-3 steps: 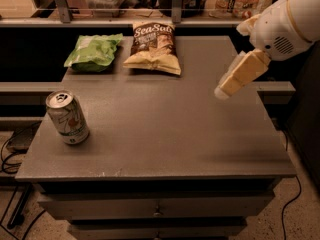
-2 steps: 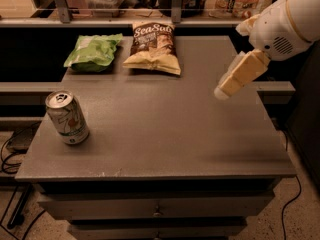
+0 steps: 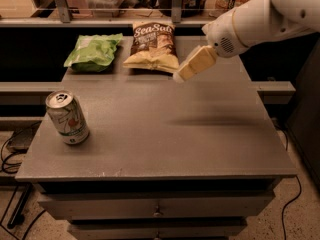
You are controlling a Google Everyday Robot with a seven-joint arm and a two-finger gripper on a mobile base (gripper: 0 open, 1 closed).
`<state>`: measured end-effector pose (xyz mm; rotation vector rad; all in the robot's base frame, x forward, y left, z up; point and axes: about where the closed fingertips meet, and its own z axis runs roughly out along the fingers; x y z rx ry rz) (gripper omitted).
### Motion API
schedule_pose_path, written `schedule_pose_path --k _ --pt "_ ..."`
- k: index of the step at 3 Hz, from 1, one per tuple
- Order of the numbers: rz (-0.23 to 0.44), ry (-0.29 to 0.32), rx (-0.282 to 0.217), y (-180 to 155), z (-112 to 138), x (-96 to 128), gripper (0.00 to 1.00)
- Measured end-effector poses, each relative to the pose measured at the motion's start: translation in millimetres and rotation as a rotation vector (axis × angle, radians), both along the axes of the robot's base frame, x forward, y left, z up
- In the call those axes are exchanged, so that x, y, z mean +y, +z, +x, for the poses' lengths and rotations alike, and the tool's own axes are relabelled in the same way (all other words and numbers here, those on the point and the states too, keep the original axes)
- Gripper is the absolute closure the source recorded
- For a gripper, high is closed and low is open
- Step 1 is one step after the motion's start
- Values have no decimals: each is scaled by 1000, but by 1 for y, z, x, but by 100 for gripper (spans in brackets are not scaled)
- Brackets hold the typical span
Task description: Move brown chip bag near 7up can
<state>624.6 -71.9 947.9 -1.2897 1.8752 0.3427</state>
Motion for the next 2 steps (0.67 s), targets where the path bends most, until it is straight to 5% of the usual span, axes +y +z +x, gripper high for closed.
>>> schedule_pose_path --k 2 --pt "139 -105 2 -41 83 49 0"
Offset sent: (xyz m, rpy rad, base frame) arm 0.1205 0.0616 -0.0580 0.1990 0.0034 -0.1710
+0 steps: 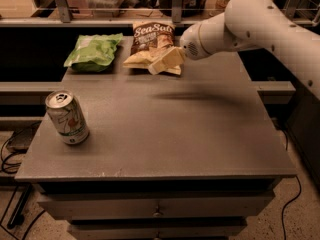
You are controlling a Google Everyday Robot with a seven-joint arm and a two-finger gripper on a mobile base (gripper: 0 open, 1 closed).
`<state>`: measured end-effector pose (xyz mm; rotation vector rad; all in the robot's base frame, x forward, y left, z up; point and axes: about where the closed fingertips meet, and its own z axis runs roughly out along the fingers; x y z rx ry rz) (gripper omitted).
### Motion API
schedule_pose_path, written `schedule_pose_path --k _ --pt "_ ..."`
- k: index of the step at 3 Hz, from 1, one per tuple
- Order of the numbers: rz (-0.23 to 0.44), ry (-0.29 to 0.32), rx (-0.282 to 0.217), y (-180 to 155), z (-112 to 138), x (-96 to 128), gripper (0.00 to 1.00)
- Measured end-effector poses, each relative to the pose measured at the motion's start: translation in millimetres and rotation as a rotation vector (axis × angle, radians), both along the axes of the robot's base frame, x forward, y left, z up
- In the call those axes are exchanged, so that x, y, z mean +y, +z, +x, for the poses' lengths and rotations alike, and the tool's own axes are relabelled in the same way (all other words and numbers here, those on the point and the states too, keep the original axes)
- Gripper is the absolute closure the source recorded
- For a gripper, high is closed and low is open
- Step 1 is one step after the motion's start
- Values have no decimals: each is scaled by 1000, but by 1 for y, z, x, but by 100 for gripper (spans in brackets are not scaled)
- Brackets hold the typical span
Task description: Move brown chip bag near 7up can
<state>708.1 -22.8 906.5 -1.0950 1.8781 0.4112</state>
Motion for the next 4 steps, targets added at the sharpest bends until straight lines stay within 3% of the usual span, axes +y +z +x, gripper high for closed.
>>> schedule_pose_path --k 1,2,4 --pt "10 -35 21 -19 30 11 0" --pt "22 -38 33 -33 50 24 19" --pt "13 -26 32 -42 66 25 65"
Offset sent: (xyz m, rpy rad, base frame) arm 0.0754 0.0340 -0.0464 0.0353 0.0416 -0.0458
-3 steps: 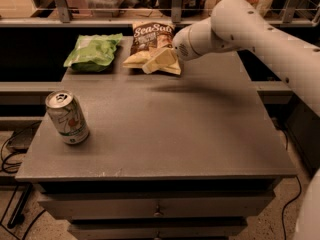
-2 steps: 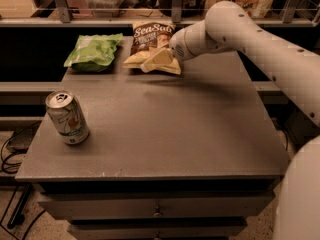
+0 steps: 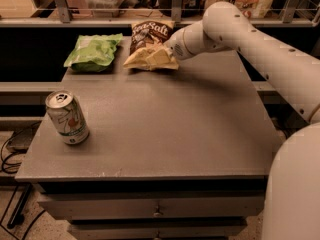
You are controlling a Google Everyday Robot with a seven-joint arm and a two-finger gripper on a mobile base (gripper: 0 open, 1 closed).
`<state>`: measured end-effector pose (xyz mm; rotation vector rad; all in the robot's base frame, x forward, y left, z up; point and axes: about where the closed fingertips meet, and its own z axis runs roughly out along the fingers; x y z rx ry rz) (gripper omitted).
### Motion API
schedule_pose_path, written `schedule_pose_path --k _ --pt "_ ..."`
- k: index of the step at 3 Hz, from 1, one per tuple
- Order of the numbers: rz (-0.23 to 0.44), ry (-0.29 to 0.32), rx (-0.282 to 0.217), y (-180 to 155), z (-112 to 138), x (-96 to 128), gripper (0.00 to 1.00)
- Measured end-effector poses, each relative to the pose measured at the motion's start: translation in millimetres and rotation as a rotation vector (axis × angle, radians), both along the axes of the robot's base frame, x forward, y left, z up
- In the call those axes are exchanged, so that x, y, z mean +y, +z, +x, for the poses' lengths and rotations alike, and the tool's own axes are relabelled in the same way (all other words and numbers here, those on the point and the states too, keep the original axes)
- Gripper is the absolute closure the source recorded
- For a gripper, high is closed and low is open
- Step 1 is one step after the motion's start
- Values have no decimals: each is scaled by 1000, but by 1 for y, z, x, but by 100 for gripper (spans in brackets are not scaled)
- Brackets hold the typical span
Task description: Move brown chip bag near 7up can
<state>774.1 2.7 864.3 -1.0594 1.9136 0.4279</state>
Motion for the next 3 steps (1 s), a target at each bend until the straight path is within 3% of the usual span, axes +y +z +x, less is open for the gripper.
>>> schedule_pose_path --k 1,2,3 --pt "-41 29 -64 27 -11 -4 88" --pt "-105 94 -145 66 -38 -5 100" --pt "-145 198 -183 94 -74 -1 100"
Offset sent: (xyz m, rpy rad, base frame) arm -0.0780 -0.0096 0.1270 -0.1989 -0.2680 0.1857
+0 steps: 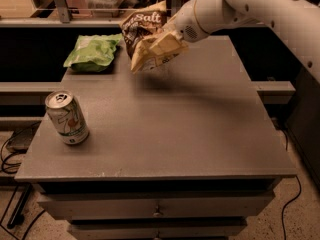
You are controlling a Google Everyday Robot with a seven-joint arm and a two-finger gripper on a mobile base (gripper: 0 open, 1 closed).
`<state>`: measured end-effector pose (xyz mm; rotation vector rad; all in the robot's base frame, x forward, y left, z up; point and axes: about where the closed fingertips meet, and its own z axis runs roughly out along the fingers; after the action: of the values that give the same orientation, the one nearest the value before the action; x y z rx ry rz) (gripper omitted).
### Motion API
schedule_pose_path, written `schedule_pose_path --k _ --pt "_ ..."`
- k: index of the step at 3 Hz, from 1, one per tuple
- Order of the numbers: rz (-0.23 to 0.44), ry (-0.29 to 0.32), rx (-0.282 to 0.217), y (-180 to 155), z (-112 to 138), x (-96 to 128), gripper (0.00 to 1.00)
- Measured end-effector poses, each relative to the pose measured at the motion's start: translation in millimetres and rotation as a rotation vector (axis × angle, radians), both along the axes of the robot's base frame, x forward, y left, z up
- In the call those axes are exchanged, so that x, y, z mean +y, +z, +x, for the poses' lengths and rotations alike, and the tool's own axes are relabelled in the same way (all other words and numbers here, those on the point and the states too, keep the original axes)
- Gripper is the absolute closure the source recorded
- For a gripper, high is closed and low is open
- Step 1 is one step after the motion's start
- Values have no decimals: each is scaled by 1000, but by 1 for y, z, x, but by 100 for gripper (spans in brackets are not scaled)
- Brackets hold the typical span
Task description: Move brown chip bag near 7up can
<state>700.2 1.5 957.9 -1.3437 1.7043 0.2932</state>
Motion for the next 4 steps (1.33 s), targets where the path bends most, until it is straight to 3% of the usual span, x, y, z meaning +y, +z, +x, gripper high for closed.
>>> schedule_pose_path --k 1,2,3,4 --pt "-55 143 29 5 -48 15 100" --pt "-79 270 107 -1 -101 29 86" --pt "-81 349 194 -8 -149 38 62" --pt "-74 390 282 -17 -186 44 39"
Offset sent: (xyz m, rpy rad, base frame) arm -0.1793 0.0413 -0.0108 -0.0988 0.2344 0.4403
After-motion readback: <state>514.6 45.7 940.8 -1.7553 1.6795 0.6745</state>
